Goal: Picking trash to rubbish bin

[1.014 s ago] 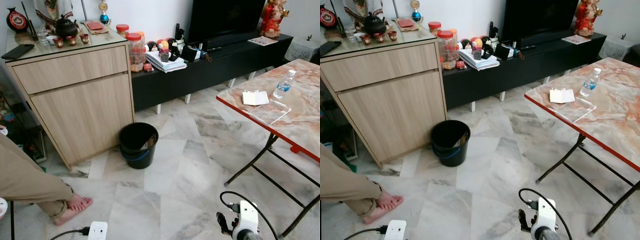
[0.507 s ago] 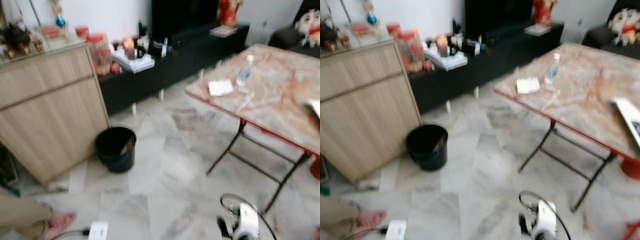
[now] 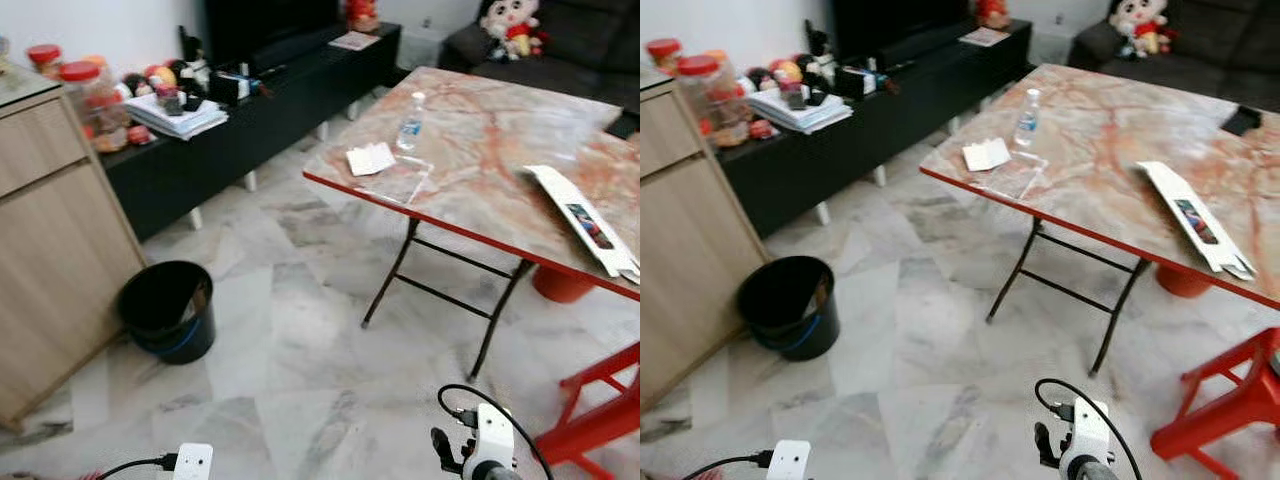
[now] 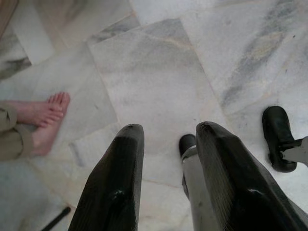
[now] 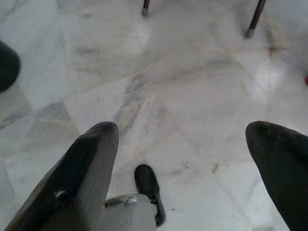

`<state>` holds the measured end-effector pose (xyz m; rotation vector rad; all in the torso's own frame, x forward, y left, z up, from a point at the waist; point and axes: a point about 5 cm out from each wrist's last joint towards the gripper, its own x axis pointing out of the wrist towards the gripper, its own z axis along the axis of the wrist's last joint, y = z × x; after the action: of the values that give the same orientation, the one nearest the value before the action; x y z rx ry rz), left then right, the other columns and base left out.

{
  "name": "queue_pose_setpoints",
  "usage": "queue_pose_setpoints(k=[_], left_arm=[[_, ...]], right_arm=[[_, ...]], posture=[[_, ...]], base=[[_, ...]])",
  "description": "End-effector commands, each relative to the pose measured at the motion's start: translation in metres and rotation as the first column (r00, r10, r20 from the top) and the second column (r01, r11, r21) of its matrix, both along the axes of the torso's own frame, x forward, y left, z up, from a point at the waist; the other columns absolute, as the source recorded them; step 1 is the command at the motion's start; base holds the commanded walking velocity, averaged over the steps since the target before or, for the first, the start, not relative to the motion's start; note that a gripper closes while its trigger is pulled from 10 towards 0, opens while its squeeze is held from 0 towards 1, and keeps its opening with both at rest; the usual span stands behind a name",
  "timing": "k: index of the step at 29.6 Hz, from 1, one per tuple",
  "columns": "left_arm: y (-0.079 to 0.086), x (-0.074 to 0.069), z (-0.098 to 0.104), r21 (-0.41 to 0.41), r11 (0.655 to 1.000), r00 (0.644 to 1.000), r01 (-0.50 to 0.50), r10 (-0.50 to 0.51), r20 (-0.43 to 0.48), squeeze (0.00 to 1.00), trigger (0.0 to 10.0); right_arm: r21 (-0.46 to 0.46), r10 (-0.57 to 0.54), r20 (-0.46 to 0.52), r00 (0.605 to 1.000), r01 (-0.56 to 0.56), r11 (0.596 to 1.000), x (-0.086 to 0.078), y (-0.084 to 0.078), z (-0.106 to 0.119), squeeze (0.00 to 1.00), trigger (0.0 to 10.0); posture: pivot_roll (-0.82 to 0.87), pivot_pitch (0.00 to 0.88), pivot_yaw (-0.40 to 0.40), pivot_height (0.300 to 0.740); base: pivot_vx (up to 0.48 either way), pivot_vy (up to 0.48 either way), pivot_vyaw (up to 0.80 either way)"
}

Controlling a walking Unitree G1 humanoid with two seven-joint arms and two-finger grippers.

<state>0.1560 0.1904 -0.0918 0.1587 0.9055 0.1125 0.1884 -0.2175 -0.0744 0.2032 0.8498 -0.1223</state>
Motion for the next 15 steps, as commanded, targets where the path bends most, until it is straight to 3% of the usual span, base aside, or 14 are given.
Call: queue_pose_setpoints(k=[1, 15], left_arm=[[0.0007, -0.0045, -0.0021, 0.005, 1.000, 1.000, 0.012, -0.012, -0.025, 0.00, 10.0], [0.0017, -0.0041, -0.0020, 0.005, 1.000, 0.999, 0.017, -0.017, -0.029, 0.00, 10.0]], right_arm=[[-0.004, 0.002, -0.001, 1.000, -0.002, 1.000, 0.0012, 0.0000, 0.0005, 0.00, 10.0], [0.007, -0.004, 0.000, 1.000, 0.004, 1.000, 0.0010, 0.0031, -0.0002, 0.00, 10.0]], posture=[[0.00, 0.000, -0.035, 0.740], [0.00, 0.000, -0.027, 0.740]], base=[[0.000, 0.000, -0.80], [0.000, 0.000, -0.80]])
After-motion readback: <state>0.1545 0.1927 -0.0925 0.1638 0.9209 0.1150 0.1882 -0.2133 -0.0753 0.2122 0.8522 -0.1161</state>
